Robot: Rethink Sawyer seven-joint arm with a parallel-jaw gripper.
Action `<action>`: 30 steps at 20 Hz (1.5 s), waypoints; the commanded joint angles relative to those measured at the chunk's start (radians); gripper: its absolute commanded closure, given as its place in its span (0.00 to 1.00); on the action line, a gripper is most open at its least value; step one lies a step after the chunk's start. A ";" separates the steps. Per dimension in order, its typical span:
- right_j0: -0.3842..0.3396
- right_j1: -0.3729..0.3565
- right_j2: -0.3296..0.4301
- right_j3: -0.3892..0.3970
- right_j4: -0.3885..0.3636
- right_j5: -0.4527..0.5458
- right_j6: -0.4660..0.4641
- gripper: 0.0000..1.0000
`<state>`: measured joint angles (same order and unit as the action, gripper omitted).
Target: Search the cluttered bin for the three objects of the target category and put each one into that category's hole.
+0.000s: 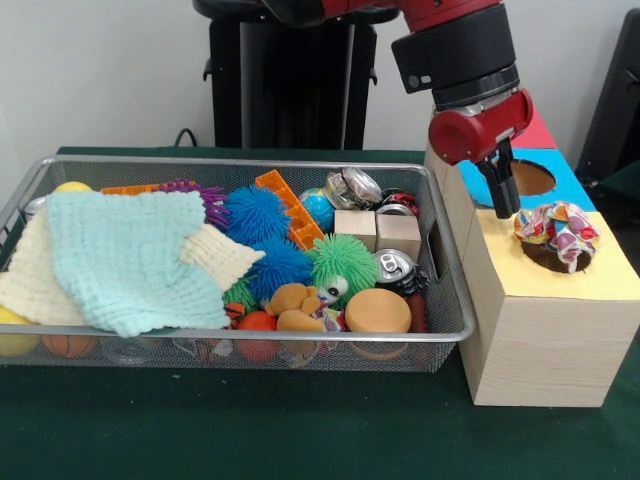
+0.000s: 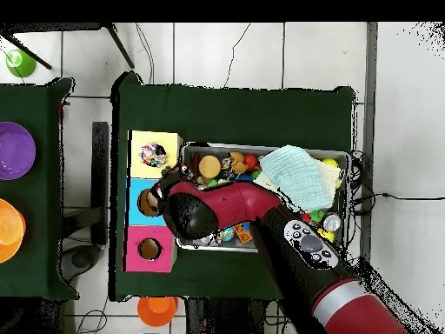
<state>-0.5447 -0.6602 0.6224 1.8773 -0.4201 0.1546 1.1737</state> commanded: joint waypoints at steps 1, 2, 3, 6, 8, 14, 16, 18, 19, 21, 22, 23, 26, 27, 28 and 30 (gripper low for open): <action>-0.016 -0.009 0.002 -0.023 0.000 0.151 0.053 1.00; -0.014 -0.010 0.000 -0.019 0.000 0.154 0.054 1.00; -0.020 -0.015 0.004 -0.017 0.002 0.165 0.050 1.00; -0.016 -0.042 0.011 0.004 0.013 0.181 0.060 1.00; 0.000 -0.052 0.012 -0.008 0.027 0.205 0.066 1.00; -0.007 -0.108 0.055 -0.002 0.068 0.221 0.086 1.00; -0.014 -0.128 0.075 0.004 0.084 0.221 0.090 1.00; -0.020 -0.130 0.083 0.013 0.088 0.205 0.094 1.00; -0.023 -0.133 0.090 0.014 0.094 0.200 0.096 1.00; -0.028 -0.128 0.101 0.017 0.098 0.175 0.103 1.00; -0.031 -0.121 0.107 0.018 0.097 0.159 0.106 1.00; -0.029 -0.116 0.105 0.013 0.096 0.152 0.106 1.00; -0.018 -0.097 0.083 -0.010 0.077 0.122 0.105 1.00; -0.016 -0.091 0.076 -0.016 0.070 0.113 0.105 1.00; -0.014 -0.084 0.069 -0.023 0.062 0.105 0.104 1.00; -0.008 -0.075 0.054 -0.034 0.048 0.093 0.103 1.00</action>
<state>-0.5473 -0.7717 0.6789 1.8818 -0.3532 0.2542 1.1737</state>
